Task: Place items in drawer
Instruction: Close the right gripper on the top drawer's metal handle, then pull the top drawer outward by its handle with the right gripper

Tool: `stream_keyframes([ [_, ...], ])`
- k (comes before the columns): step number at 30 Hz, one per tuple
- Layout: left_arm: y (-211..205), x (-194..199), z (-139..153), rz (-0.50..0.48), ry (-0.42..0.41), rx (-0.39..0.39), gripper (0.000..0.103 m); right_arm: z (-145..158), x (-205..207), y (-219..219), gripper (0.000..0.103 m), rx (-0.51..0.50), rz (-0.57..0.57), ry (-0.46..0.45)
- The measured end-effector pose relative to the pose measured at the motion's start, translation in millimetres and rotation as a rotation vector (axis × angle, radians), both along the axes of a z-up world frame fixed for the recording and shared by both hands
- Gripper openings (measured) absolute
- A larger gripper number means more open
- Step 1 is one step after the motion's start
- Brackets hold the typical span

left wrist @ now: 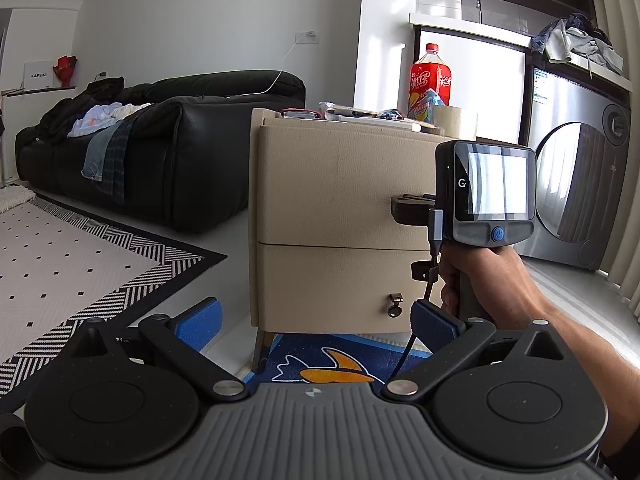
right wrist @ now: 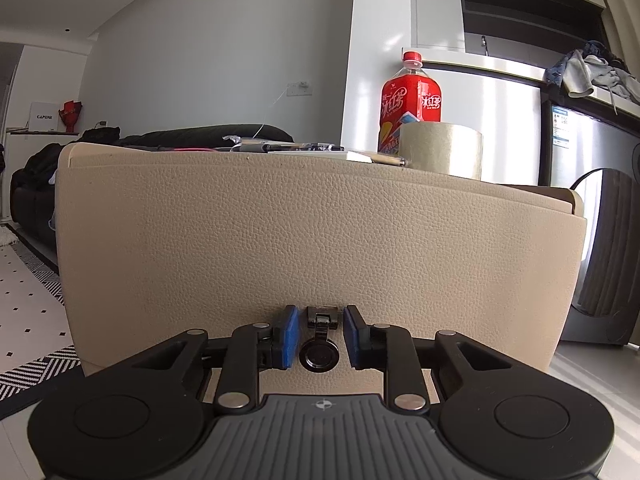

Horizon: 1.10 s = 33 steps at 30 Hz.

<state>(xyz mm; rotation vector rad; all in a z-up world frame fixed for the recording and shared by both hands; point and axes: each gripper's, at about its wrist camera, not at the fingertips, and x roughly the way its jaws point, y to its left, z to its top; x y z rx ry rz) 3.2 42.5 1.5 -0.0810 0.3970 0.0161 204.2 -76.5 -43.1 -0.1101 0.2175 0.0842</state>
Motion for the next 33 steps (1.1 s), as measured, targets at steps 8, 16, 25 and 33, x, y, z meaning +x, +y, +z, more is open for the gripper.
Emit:
stream_keyframes([
  [8, -1.2, -0.1, -1.0, 0.003, 0.003, -0.004, 0.103, -0.8, -0.7, -1.5, 0.018, 0.004, 0.0, -0.002],
  [16, 0.1, -1.2, -0.6, 0.003, -0.002, -0.004, 0.103, 0.6, -2.0, -2.9, 0.017, 0.013, 0.002, 0.002],
  [25, 3.1, -1.4, -0.8, 0.01, -0.001, -0.01, 0.103, 2.5, -9.8, -5.0, 0.017, 0.026, 0.004, 0.009],
  [33, 3.5, -1.7, -0.8, 0.01, 0.0, -0.012, 0.103, 4.7, -23.4, -8.9, 0.017, 0.043, 0.012, 0.018],
])
